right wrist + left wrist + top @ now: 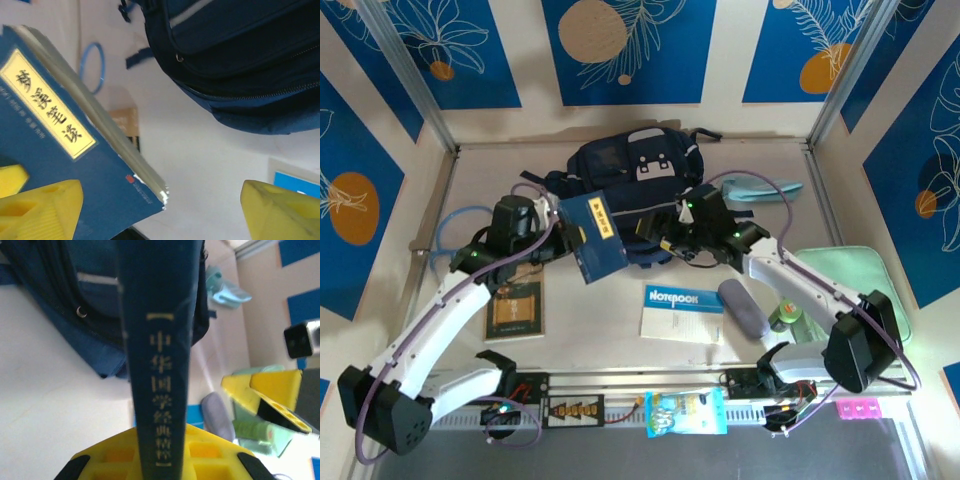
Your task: Pack the student bag
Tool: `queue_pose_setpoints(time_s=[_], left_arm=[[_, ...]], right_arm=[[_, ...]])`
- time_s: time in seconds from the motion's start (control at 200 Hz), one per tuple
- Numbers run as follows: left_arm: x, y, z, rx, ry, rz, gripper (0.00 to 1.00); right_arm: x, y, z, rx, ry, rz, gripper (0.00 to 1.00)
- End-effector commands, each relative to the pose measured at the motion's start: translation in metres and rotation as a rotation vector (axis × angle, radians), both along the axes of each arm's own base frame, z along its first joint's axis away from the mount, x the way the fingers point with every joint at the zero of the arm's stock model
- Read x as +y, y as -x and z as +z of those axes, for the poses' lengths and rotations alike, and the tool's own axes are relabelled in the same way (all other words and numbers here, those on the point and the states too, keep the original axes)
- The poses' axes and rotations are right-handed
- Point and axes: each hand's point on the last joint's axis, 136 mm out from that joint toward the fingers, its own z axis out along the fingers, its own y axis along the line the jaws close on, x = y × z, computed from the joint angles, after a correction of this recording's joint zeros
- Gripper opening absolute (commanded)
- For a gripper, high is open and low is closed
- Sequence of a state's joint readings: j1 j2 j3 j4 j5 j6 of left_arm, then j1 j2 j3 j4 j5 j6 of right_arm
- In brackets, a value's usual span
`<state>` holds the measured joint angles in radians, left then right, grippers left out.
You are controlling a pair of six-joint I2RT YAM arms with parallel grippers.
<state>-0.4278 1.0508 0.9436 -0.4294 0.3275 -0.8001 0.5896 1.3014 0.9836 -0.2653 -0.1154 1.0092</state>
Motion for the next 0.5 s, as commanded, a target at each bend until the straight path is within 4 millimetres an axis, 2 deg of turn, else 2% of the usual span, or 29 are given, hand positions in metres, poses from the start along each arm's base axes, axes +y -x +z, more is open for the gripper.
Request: queue_pose_setpoints(time_s=[0.0,0.15,0.37,0.495], left_arm=[[-0.018,-0.033,0.051,-0.069,0.220,0.078,0.00],[-0.034,-0.051,0.084,-0.113,0.392,0.086,0.00],[-0.040,-0.069,0.100,-0.101,0.479,0.124,0.00],[-0.047,-0.078,0.104,-0.062,0.575,0.142,0.00]], right_arm=[[0.017,0.003,0.044,-0.022,-0.241,0.039,0.89],[0.022,0.006,0.057,-0.006,-0.371,0.060,1.00],[0.023,-0.004,0.062,0.015,-0.506,0.032,0.99],[0.018,-0.020,0.071,-0.009,-0.546,-0.018,0.99]])
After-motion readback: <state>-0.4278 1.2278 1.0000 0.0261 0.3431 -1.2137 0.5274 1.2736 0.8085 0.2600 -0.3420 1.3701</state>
